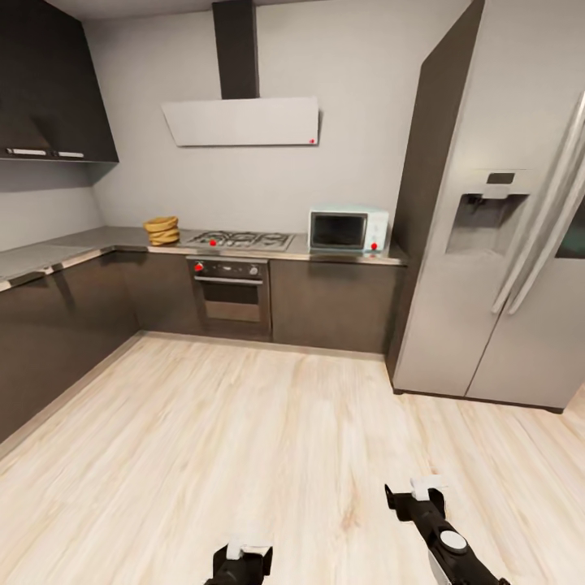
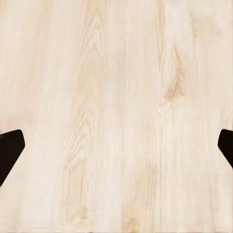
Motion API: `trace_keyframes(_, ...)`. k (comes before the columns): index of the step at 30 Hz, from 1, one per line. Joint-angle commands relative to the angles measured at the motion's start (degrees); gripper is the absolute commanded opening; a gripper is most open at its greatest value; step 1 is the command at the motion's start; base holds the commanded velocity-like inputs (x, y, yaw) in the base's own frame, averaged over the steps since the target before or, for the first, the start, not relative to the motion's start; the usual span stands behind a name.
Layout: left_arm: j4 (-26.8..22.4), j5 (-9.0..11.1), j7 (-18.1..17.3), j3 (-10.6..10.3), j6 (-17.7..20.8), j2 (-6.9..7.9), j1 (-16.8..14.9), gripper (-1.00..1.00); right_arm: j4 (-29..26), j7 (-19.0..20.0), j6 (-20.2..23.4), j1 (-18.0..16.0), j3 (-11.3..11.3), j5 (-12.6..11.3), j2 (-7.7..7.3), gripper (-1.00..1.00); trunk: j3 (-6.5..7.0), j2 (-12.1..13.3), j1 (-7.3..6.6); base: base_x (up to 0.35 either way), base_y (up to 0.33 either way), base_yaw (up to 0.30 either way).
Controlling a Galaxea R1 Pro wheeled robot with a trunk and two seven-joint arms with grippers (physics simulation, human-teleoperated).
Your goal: In the kitchen, take the popcorn bag from the countertop, put it into the microwave, and heat it until the popcorn is cooked so the cooked popcorn ends up inside the bag.
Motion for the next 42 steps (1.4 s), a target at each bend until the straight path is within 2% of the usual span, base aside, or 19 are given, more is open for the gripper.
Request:
trace_keyframes(1,0.5,0.1,-0.2,0.1,-0.2,0.0,1.1,1.0,-0.5,-0.1,-0.2,-0.1,0.2,-0.1,-0.06,1.0,-0.04,0.0,0.03,0.259,0.133,0.0)
trace_keyframes(3,1.2,0.2,-0.2,0.4,-0.2,0.0,3.1,1.0,-4.0,-0.1,0.3,-0.1,0.4,-0.1,-0.06,1.0,-0.04,0.0,0.03,0.261,0.127,0.0)
trace_keyframes(4,1.5,0.3,0.0,0.5,-0.3,1.09,3.5,1.0,-6.5,0.0,0.7,-0.2,0.5,0.0,-0.06,1.0,-0.04,0.0,0.03,0.3,0.133,0.0)
trace_keyframes(5,1.8,0.3,0.0,0.9,-0.2,2.32,3.6,1.0,-8.9,0.0,1.8,-0.4,0.5,0.1,-0.03,1.0,-0.04,0.0,0.03,0.314,0.135,0.0)
trace_keyframes(6,2.7,0.4,0.1,1.9,-0.2,4.55,3.6,1.0,-12.7,-0.1,4.8,-0.6,0.6,0.2,0.0,1.0,-0.04,0.0,0.03,0.328,0.135,0.0)
trace_keyframes(7,4.3,0.5,0.1,4.8,-0.2,8.2,3.5,1.0,-18.5,-0.2,10.0,-0.9,0.6,0.3,0.08,1.0,-0.04,0.0,0.03,0.338,0.13,0.0)
trace_keyframes(8,5.1,0.5,0.0,6.8,-0.3,9.83,3.5,1.0,-21.7,-0.2,12.4,-1.0,0.6,0.3,0.12,1.0,-0.04,0.0,0.03,0.341,0.127,0.0)
trace_keyframes(9,5.8,0.5,-0.1,8.6,-0.3,10.99,3.5,1.0,-25.1,-0.3,14.4,-1.2,0.6,0.2,0.18,1.0,-0.04,0.0,0.03,0.343,0.125,0.0)
trace_keyframes(11,6.7,0.3,-0.1,10.8,-0.3,12.17,3.6,1.0,-32.3,-0.3,19.0,-2.3,0.6,0.0,0.44,1.0,-0.04,0.0,0.03,0.344,0.122,0.0)
trace_keyframes(15,8.3,0.2,-0.2,12.0,-0.3,11.9,3.8,1.0,-39.8,-0.2,28.2,-7.6,0.6,-0.2,1.23,1.0,-0.04,0.0,0.03,0.345,0.12,0.0)
trace_keyframes(17,8.5,0.3,-0.2,12.0,-0.4,11.85,4.2,1.0,-41.3,-0.2,29.6,-8.6,0.4,-0.1,1.59,1.0,-0.04,0.0,0.03,0.346,0.117,0.0)
trace_keyframes(21,8.7,0.0,-0.2,11.9,-0.6,11.75,5.9,1.0,-45.6,-0.3,30.6,-9.6,-0.2,0.2,1.63,1.0,-0.04,0.0,0.03,0.346,0.107,0.0)
trace_keyframes(26,8.7,0.2,-0.2,11.9,-0.8,11.56,6.1,1.0,-48.2,0.0,30.7,-9.1,-3.9,0.0,1.22,1.0,-0.04,0.0,0.03,0.347,0.022,0.0)
trace_keyframes(28,8.7,0.2,-0.1,11.9,-0.9,11.44,6.2,1.0,-50.7,0.1,30.7,-8.7,-4.5,-0.1,1.26,1.0,-0.04,0.0,0.03,0.348,-0.017,0.0)
trace_keyframes(33,8.7,0.2,-0.1,11.9,-1.3,11.41,6.8,1.0,-52.1,0.1,30.7,-8.5,-4.1,0.4,1.73,1.0,-0.04,0.0,0.03,0.348,-0.043,-0.039)
trace_keyframes(38,8.7,0.1,-0.1,11.9,-1.4,11.4,7.0,1.0,-52.1,0.1,30.8,-8.4,-3.7,0.5,1.78,1.0,-0.04,0.0,0.03,0.348,-0.004,-0.256)
trace_keyframes(42,8.7,-0.3,-0.1,11.8,-3.5,11.32,7.7,1.0,-52.0,0.1,30.8,-8.4,-1.7,0.4,1.84,1.0,-0.04,0.0,0.03,0.228,0.0,-0.295)
